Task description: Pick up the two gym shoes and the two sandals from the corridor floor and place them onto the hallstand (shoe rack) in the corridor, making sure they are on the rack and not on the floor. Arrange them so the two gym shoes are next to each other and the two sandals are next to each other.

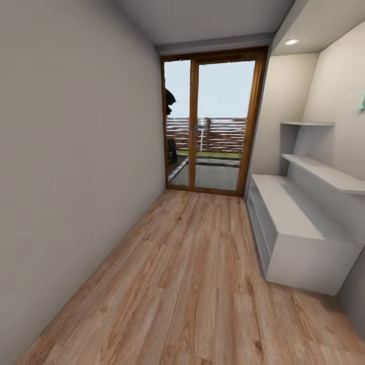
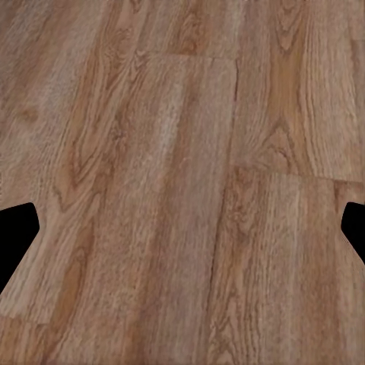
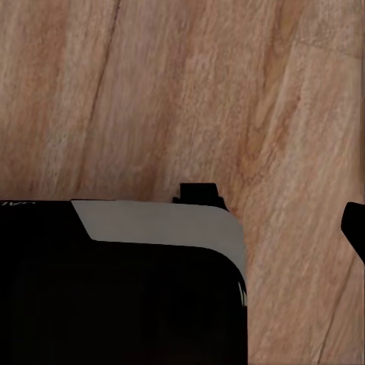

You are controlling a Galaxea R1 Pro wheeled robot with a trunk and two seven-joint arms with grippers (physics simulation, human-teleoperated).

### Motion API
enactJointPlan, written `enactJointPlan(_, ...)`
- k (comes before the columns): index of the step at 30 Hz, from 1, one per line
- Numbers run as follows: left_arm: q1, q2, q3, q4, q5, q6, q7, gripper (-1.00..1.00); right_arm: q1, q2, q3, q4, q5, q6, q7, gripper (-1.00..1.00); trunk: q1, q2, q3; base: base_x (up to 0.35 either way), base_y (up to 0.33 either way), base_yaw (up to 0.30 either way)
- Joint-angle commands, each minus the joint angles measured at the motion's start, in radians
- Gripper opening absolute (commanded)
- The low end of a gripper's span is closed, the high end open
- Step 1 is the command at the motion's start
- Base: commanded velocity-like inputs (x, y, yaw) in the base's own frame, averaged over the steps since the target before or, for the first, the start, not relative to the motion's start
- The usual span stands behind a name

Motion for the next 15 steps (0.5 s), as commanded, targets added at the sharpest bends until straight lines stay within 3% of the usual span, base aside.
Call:
enactJointPlan(1,-0.001,-0.001,0.003,0.000,-0.010,-0.003,0.000,1.00,0.000,0.000,-0.001,-0.001,0.000,0.000,0.000,1.00,0.000,-0.001,-0.001,0.142,-0.207,0.279)
enactJointPlan(15,-0.001,-0.001,0.003,0.001,-0.010,-0.003,0.000,1.00,0.000,0.000,-0.001,0.000,0.000,0.000,-0.001,1.00,0.000,-0.001,-0.001,0.127,-0.208,0.294)
